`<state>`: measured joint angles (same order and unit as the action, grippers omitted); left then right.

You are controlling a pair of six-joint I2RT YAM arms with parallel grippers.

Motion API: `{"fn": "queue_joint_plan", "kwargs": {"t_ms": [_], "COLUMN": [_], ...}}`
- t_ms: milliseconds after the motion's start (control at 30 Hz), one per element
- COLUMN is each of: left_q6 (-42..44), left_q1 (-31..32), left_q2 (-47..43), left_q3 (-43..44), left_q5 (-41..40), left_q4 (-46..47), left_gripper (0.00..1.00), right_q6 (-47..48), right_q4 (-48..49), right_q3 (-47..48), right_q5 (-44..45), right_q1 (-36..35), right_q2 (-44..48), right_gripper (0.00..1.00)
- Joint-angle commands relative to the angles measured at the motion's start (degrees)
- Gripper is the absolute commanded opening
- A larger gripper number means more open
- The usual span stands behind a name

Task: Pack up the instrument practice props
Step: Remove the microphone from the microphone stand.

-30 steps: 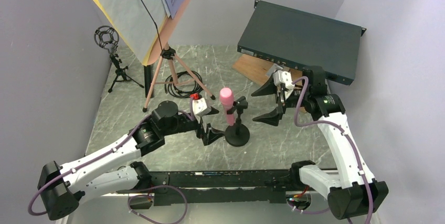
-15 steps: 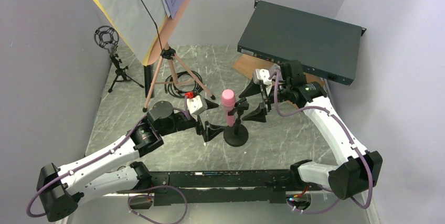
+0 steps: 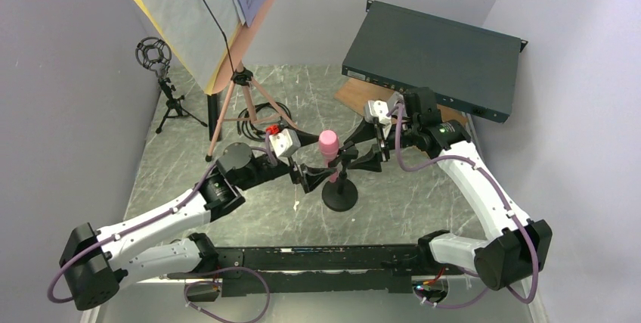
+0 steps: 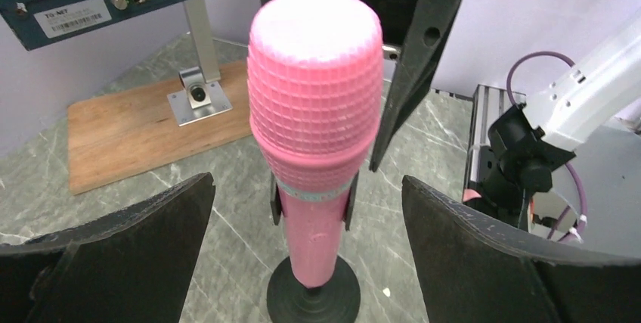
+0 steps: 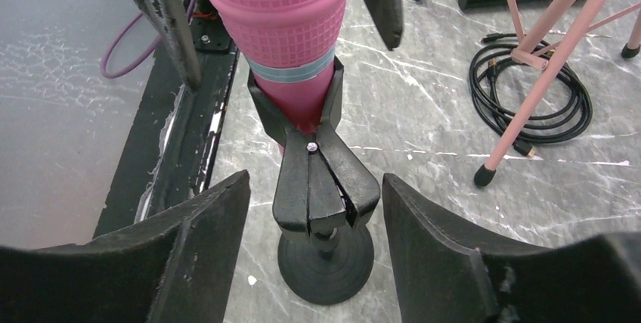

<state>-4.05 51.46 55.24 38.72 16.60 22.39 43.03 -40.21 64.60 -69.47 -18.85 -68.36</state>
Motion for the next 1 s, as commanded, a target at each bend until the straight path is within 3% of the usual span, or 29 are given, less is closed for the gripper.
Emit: {"fn": "queue_joint_plan", "kwargs": {"t_ms": [0, 133, 300, 367, 433, 467, 500, 533, 767, 967], "left_q6": [-1.7, -3.2, -3.9, -4.3, -4.7, -4.9, -4.8, -4.3, 0.9, 4.3], "left_q1": [0.2, 0.3, 0.3, 0.3, 0.3, 0.3, 0.3, 0.3, 0.3, 0.3], "left_q2": [2.0, 4.5, 6.2, 6.5, 6.5, 6.4, 6.0, 5.6, -2.9, -8.8], "left_q3": [3.0, 3.9, 4.6, 4.4, 4.3, 4.3, 4.4, 4.4, 4.5, 6.6], "left_q5": [-3.0, -2.2, -1.8, -1.9, -2.1, -2.5, -2.8, -2.9, -6.8, -8.0], "left_q4": [8.5, 11.6, 12.6, 13.3, 13.8, 13.6, 13.3, 12.9, 4.4, -9.7], "left_gripper": [0.99, 0.99, 0.84, 0.7, 0.3, 0.15, 0.07, 0.01, 0.0, 0.0], "right_q6": [-0.5, -0.9, -1.2, -1.3, -1.3, -1.2, -1.2, -1.4, -4.1, -4.7], "right_q4": [3.0, 3.6, 4.1, 4.1, 4.1, 4.1, 3.9, 3.8, 6.2, 6.7], "right_q3": [-0.8, -1.3, -1.6, -1.6, -1.6, -1.6, -1.6, -1.5, -3.1, -3.8], "right_q5": [-1.1, -0.7, -0.8, -0.8, -0.8, -0.9, -0.9, -0.8, -0.3, -1.1], "right_q1": [-0.2, -0.2, -0.2, -0.2, -0.2, -0.2, -0.2, -0.2, 0.8, 1.4], "right_q2": [1.8, 2.0, 2.2, 2.3, 2.3, 2.4, 2.5, 2.6, 3.9, 3.7], "right_gripper": [0.65, 0.58, 0.43, 0.34, 0.19, 0.09, 0.0, 0.0, 0.0, 0.0]}}
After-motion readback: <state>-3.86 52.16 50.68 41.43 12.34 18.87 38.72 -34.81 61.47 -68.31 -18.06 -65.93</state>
